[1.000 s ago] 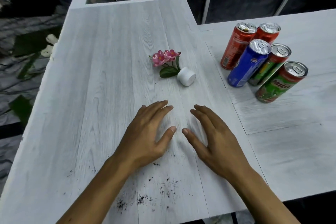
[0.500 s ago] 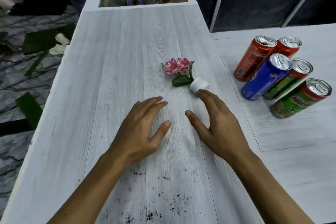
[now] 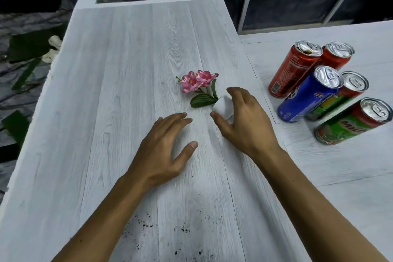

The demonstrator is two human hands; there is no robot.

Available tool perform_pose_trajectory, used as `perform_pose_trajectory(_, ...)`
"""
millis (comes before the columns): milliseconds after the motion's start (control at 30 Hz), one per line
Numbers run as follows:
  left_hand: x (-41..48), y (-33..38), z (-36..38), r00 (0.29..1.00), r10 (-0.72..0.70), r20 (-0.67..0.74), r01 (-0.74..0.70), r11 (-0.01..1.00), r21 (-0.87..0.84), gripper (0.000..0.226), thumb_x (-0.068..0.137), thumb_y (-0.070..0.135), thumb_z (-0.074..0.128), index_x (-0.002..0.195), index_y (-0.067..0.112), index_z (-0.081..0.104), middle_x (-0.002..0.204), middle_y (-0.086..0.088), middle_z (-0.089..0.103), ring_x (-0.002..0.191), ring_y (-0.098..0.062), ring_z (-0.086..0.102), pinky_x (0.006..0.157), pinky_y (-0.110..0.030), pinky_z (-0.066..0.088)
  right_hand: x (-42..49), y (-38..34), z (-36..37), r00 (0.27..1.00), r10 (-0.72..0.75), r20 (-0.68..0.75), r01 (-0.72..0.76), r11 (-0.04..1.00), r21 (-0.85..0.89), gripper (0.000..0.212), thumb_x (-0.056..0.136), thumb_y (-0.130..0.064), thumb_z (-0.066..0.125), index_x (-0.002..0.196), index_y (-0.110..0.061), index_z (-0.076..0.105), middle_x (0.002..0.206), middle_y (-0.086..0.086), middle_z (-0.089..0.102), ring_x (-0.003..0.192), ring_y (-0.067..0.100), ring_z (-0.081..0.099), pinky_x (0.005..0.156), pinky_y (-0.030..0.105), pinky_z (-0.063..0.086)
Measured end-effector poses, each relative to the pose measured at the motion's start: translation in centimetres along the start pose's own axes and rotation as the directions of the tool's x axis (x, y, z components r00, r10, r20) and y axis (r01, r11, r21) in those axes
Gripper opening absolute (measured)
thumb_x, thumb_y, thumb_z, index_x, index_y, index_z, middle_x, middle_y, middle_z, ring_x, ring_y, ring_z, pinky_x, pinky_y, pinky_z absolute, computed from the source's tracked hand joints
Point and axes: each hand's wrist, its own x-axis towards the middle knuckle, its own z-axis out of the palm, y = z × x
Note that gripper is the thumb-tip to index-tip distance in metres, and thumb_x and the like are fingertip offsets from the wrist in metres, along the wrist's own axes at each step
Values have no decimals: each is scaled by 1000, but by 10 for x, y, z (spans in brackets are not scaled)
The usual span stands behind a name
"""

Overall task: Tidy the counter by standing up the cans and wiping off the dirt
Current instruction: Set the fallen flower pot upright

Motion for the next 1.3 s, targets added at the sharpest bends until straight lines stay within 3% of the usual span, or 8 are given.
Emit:
perform_pose_trajectory(267,9,-7,16,999,28,31,-28,1000,11,68,92,58,60,151,26,49,163,9,38,153,-9,28,128,-42,20,22,1,-1,996,61,59,-50,985,-166,63,92,-55,65,135,-10,56,130,10,60,121,29,52,91,41,48)
perform_pose_trajectory(467,11,-11,21,999,47,27,-48,998,45,68,89,58,63,147,23,54,163,7,38,153,-10,28,128,-43,19,32,-2,0,989,103,104,-87,985,-148,54,89,-50,67,123,-9,64,119,10,60,115,29,53,82,39,45)
perform_pose_trajectory(600,11,-12,21,999,50,17,-51,997,51,69,88,60,62,147,25,53,163,9,37,151,-3,24,127,-39,18,39,-7,-2,978,124,170,-99,984,-148,43,84,-45,73,109,-12,63,107,7,55,106,27,54,73,33,36)
perform_pose_trajectory(800,11,-10,20,999,52,14,-53,997,52,68,88,59,62,146,25,54,163,8,38,152,-10,29,126,-45,23,40,-10,-7,971,144,192,-118,983,-138,40,81,-45,76,87,-18,48,91,0,46,90,21,46,70,33,37)
perform_pose_trajectory(1000,12,-7,20,1000,30,-7,-30,999,25,65,89,60,63,146,29,54,161,11,39,144,4,22,122,-50,33,19,4,-10,976,155,151,-160,987,20,35,81,-44,75,97,-16,63,92,0,60,95,22,57,69,34,46)
perform_pose_trajectory(1100,14,-2,19,999,35,-5,-35,999,11,64,90,57,63,146,28,54,160,11,40,145,3,24,120,-53,35,7,13,-10,982,158,105,-171,977,127,43,81,-42,77,112,-14,65,101,-1,65,95,19,60,71,32,52)
perform_pose_trajectory(1233,17,7,18,999,46,2,-46,999,5,63,90,54,63,146,26,54,159,10,42,149,-7,32,122,-53,33,-4,24,-11,984,176,-2,-169,951,258,39,80,-39,80,108,-14,68,92,-7,62,80,9,57,62,17,45)
perform_pose_trajectory(1300,18,12,18,999,52,4,-52,999,10,63,90,55,62,146,27,54,160,10,41,149,-8,32,124,-51,30,-5,28,-13,980,193,-58,-166,936,309,38,80,-37,81,107,-13,69,90,-7,63,78,8,58,61,18,47)
